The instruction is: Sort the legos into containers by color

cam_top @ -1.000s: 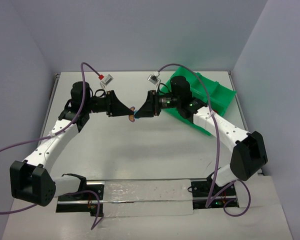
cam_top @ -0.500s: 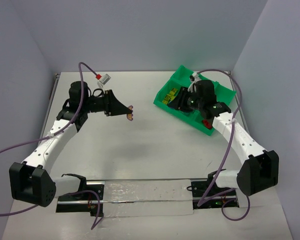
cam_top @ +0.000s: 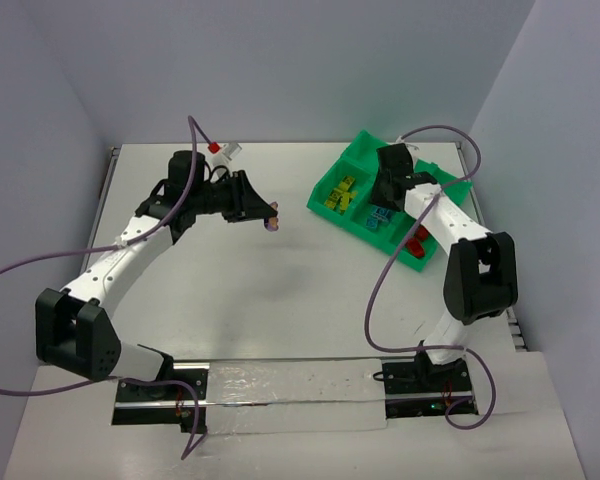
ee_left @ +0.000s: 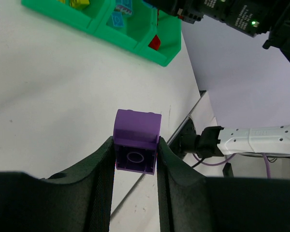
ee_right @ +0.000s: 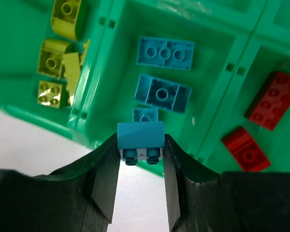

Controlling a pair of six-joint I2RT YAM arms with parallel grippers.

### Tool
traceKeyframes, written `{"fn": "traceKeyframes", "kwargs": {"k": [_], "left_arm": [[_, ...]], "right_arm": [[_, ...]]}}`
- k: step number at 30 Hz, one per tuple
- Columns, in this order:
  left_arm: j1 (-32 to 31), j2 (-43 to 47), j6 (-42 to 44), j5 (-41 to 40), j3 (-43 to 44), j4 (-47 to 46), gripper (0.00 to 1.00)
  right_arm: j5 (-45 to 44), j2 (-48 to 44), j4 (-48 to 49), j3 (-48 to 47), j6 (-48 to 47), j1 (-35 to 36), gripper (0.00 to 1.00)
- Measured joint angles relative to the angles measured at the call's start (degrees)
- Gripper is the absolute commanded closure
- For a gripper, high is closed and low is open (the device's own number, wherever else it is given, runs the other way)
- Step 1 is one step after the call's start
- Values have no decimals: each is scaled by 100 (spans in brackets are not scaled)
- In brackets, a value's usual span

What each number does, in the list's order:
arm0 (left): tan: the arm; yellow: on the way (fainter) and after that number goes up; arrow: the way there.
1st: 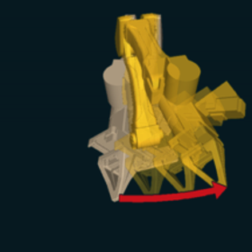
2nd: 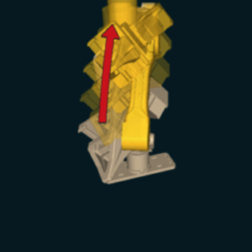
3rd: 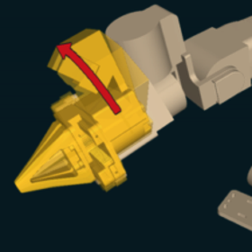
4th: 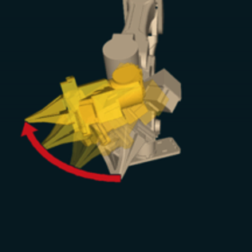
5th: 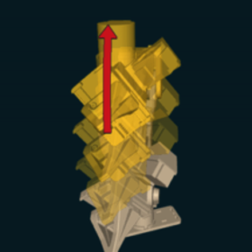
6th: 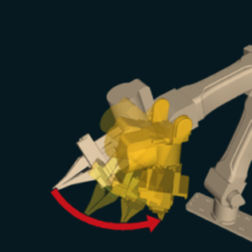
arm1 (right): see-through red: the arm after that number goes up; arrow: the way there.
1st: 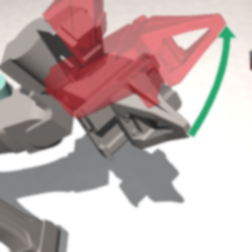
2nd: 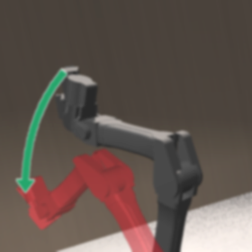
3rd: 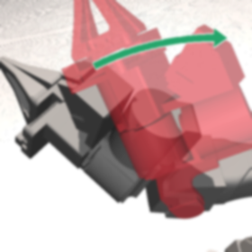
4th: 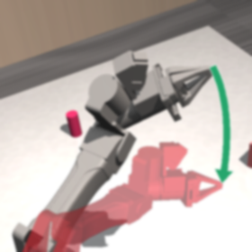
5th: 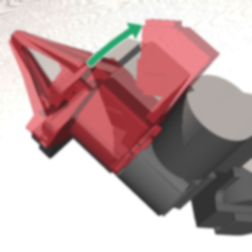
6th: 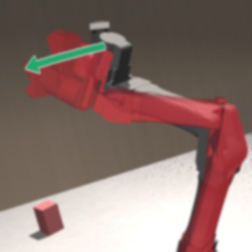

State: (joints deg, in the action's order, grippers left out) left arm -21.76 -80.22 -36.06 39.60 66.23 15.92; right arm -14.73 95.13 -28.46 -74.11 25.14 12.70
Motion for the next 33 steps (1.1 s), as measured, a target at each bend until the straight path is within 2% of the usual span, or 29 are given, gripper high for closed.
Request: {"fn": "traceKeyframes", "kwargs": {"k": [2,3,5,8,17,26,29,33], "left_arm": [[-63,-50,38,-124,145,41,100],[-80,-59,50,-175,188,57,100],[-99,-76,56,-240,233,66,100],[-111,-125,55,-292,242,67,100],[-144,-251,53,-335,427,141,100],[-147,-251,-69,-399,448,120,100],[-147,-251,-213,-503,503,181,100],[-153,-251,-516,-768,596,193,100]], "right_arm": [[-110,182,-13,-145,-69,-29,78],[-137,246,-18,-204,-93,-37,58],[-160,327,-13,-268,-134,-41,42],[-156,409,-6,-288,-202,-45,30],[-91,346,-29,-252,-359,-47,28],[298,-551,124,42,-407,104,31],[710,-1213,404,420,-472,510,30],[1309,-1957,1015,638,-574,1492,29]]}}
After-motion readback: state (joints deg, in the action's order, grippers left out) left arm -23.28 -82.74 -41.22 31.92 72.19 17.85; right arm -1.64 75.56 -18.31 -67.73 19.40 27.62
